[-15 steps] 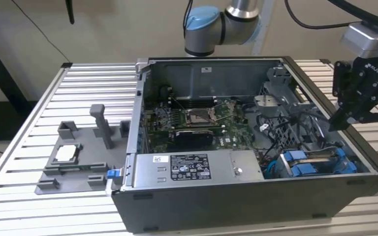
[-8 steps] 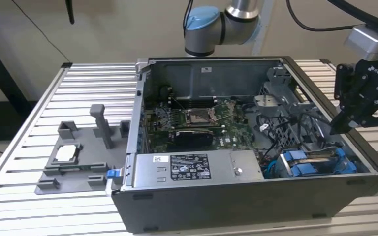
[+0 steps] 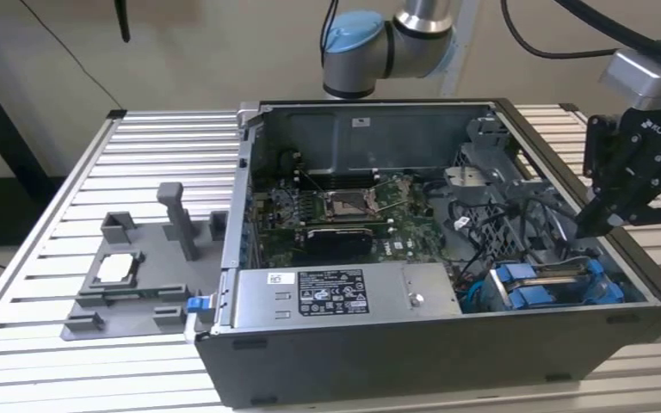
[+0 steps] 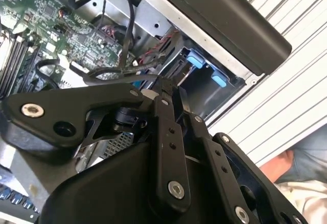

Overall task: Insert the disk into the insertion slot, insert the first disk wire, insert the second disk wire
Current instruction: 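Insert the first disk wire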

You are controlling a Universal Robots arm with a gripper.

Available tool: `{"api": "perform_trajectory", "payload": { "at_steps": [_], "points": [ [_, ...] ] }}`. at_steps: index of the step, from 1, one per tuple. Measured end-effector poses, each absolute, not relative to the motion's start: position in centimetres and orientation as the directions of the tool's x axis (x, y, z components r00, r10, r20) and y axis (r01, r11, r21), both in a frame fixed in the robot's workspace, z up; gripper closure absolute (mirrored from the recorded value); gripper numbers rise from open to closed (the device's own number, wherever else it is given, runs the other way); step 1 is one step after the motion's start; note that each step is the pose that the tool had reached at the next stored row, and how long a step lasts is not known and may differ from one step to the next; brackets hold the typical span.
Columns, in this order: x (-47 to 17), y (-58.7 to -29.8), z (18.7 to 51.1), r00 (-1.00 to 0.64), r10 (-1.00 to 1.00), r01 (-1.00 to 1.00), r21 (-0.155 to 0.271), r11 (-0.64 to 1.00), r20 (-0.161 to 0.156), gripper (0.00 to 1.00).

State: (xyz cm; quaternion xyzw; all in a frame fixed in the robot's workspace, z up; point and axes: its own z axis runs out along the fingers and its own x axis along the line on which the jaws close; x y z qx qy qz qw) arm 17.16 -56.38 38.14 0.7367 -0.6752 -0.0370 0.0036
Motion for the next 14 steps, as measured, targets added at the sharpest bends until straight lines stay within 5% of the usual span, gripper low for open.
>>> {"api": "perform_trajectory", "payload": {
  "at_steps": [14],
  "points": [
    [17.6,-56.4,36.5,0.052,-0.997,-0.994,0.098,-0.057,-0.052,0.81]
  ]
}}
